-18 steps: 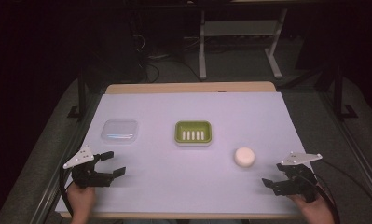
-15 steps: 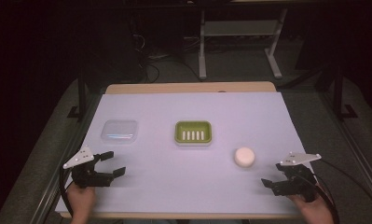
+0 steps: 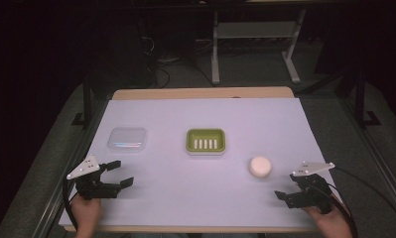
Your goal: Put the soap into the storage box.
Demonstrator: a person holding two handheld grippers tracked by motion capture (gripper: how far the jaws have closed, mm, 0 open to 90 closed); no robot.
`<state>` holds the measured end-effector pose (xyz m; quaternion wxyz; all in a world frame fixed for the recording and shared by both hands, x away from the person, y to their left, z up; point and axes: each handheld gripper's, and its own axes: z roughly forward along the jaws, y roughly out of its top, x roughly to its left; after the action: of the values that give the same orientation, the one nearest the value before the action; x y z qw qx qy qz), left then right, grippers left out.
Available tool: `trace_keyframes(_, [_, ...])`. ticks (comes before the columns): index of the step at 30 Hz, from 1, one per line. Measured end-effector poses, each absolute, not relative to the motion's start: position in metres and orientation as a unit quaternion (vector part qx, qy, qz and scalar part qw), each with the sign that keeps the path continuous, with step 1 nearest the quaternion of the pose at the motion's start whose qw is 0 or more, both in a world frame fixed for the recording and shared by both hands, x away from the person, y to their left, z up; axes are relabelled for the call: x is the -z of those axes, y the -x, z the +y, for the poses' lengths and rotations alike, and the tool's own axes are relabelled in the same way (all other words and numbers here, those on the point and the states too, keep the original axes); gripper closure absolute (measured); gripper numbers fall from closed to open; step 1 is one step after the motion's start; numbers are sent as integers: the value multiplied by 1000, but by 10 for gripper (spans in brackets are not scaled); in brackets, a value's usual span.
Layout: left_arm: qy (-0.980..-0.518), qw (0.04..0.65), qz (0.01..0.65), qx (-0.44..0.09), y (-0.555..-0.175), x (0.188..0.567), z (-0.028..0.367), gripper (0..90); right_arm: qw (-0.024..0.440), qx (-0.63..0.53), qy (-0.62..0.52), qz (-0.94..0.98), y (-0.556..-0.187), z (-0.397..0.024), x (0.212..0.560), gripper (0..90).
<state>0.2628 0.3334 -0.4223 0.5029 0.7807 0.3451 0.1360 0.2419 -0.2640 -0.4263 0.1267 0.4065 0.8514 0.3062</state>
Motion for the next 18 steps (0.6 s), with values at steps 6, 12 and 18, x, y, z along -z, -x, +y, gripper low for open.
trace_keyframes(6, [-782,501,345,-136,-263,423,334,145,126,-303,-404,854,-245,-261,425,181])
trace_keyframes(12, [-779,503,348,-137,-262,423,335,145,113,-303,-406,855,-251,-259,421,175])
trace_keyframes(18, [-778,503,350,-138,-261,423,334,145,99,-297,-404,859,-257,-256,417,171])
